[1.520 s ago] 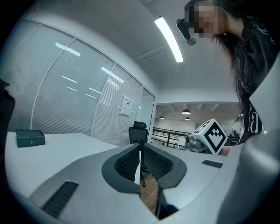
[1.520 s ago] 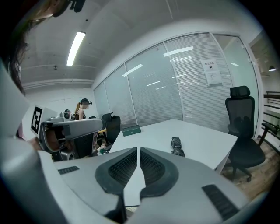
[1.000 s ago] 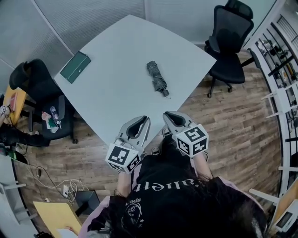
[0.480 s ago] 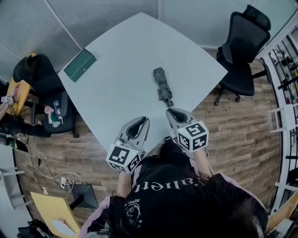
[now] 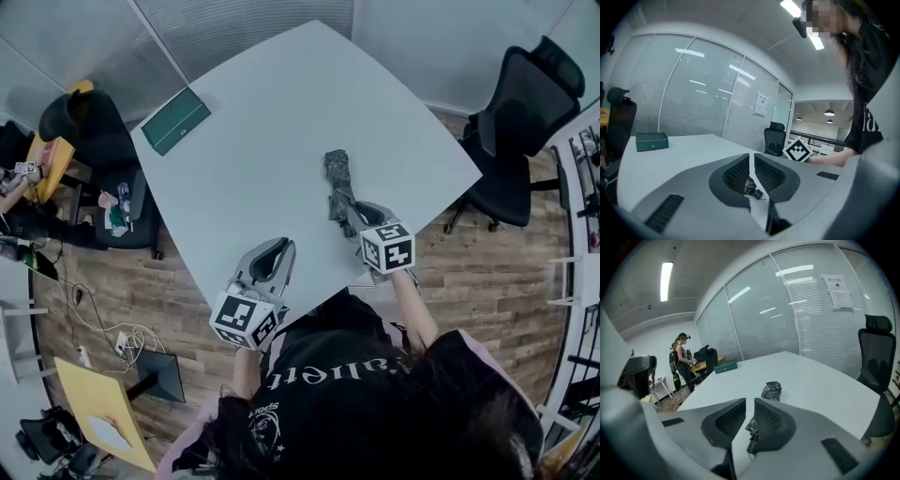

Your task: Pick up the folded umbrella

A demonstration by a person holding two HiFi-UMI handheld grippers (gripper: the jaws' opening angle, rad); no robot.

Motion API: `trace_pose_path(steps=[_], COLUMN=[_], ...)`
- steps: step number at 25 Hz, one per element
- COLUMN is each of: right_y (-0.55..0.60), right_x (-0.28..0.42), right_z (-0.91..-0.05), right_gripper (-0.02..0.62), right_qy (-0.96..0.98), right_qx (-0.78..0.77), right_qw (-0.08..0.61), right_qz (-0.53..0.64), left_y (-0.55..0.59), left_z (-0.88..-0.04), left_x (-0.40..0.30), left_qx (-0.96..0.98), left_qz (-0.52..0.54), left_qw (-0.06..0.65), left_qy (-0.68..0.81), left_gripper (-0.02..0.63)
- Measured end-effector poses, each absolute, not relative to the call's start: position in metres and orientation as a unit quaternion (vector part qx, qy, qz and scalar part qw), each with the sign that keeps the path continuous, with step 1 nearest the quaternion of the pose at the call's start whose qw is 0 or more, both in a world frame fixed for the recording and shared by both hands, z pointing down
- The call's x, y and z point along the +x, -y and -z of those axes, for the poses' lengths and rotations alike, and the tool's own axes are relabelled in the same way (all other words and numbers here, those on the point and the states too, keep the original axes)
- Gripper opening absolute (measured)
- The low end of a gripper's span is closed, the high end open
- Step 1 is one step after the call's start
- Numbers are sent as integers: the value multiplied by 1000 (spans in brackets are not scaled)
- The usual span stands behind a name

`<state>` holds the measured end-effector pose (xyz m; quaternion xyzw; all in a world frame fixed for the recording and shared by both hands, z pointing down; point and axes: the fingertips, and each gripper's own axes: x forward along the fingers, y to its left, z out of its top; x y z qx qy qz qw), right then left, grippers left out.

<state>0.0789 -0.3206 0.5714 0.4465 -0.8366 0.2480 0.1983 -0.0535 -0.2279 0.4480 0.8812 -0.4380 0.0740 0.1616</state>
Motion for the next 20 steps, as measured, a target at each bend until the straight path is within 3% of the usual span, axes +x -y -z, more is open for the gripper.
trace_pose_path(steps=[12,20], right_y=[416,422], right_x=[73,60], right_z=[-652,-703], right_gripper=[272,310], right_qy=[791,743], right_qx=[450,484], right_qw=[234,292], right_qz=[-342,-359], left_y=[249,246], left_z=[-450,-450], left_x=[-70,-85], left_qx=[842,813], left_qz=[-77,-77], left_qw=[165,167], left_qy=[509,553], left_gripper=[51,51])
